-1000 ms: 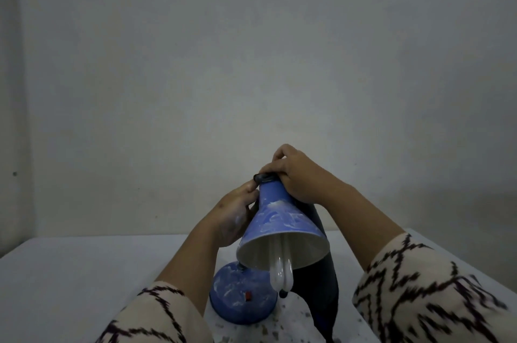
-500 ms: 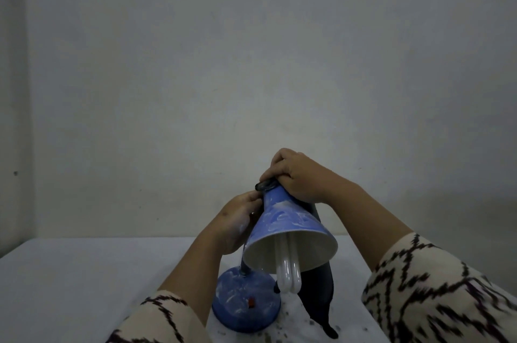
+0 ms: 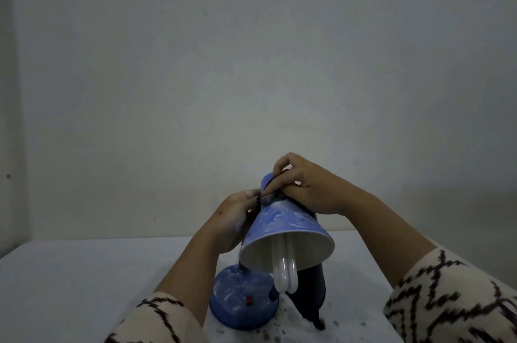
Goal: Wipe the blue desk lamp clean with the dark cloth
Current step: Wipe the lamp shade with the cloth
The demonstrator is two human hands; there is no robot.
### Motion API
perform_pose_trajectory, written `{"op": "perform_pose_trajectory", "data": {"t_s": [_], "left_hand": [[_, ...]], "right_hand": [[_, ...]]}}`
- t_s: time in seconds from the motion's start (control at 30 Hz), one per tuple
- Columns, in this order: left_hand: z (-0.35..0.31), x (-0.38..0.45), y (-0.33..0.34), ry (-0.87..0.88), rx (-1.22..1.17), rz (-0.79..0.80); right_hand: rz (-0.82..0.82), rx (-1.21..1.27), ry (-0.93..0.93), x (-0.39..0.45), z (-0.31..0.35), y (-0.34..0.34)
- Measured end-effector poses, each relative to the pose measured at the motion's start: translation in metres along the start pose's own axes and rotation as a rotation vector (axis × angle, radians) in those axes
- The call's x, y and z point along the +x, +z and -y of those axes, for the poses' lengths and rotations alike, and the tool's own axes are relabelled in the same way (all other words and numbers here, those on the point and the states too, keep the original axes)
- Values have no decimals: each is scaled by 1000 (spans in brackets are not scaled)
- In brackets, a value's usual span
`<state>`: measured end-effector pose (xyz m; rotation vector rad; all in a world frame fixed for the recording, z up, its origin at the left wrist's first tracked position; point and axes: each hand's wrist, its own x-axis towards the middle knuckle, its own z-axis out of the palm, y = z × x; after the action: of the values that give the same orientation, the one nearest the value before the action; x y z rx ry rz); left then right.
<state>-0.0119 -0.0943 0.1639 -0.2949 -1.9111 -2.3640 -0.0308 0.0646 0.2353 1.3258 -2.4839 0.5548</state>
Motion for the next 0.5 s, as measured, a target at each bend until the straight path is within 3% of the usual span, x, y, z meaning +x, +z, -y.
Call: {"op": "perform_pose_trajectory", "data": {"t_s": [0.13,0.3,0.5], "left_hand": [[0,3,-2,-48,-133,3],[-1,6,0,-34,-47,6],[-1,6,-2,-3,-31,8]], "right_hand": [[-160,126,135,6,-10,8],[-287,269,233,7,-11,17],[-166,461,145,-13,-13,17]]}}
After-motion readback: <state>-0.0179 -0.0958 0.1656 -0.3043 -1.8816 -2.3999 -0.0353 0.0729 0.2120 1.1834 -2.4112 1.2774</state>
